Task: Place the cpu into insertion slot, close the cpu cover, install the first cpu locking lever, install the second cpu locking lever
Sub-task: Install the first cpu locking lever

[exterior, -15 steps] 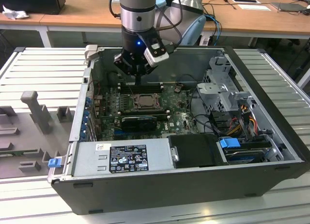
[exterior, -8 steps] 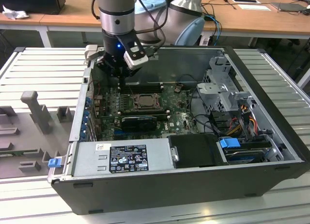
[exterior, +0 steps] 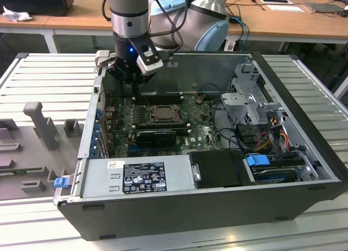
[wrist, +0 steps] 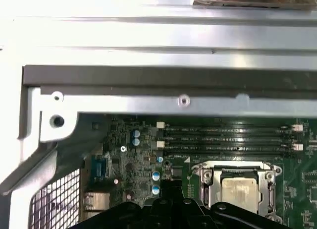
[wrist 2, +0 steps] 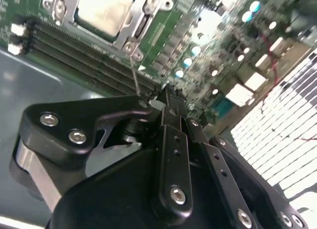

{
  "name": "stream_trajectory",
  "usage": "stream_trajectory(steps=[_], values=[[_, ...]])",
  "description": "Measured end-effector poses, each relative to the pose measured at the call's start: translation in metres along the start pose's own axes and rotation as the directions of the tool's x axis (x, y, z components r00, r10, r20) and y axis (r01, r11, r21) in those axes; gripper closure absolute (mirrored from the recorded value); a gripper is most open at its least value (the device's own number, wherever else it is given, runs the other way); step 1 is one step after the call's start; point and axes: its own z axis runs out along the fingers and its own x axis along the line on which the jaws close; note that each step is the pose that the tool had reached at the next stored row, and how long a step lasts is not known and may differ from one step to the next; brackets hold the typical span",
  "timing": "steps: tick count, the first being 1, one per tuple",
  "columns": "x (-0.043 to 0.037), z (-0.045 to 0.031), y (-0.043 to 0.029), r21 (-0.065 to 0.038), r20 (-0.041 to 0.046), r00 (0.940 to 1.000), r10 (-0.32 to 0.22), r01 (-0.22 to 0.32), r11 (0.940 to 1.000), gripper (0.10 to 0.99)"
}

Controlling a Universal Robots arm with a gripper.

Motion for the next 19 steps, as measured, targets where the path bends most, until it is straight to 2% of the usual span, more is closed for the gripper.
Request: stream_trajectory(steps=[2, 3, 6, 7, 10, 11, 12, 15, 17, 19], values=[[-0.0034, 0.0002, 0.0031, 0.000, -0.0001, 1.0000, 0.000, 0.000, 1.0000, 0.980], [-0.0088, 0.0003, 0.0036, 0.000, -0.0001, 1.0000, 0.000, 0.000, 1.0000, 0.980], [-0.0358, 0.0018, 0.0036, 0.000, -0.0027, 1.0000, 0.000, 0.000, 1.0000, 0.980], [-0.0470, 0.0028, 0.0035, 0.000, -0.0043, 1.0000, 0.000, 0.000, 1.0000, 0.980], [-0.0638, 0.0060, 0.0033, 0.000, -0.0076, 1.0000, 0.001, -0.001, 1.0000, 0.980], [-0.0673, 0.0064, 0.0032, -0.001, -0.0080, 1.0000, 0.000, 0.000, 1.0000, 0.980], [-0.0692, 0.0067, 0.0030, -0.007, -0.0078, 1.0000, 0.001, -0.001, 1.0000, 0.980], [-0.0693, 0.0076, 0.0028, -0.021, -0.0074, 1.0000, 0.000, -0.001, 0.9998, 0.980], [-0.0693, 0.0081, 0.0019, -0.040, -0.0058, 1.0000, 0.000, 0.000, 0.9992, 0.980], [-0.0693, 0.0098, 0.0016, -0.042, -0.0024, 1.0000, 0.000, 0.000, 0.9991, 0.980]])
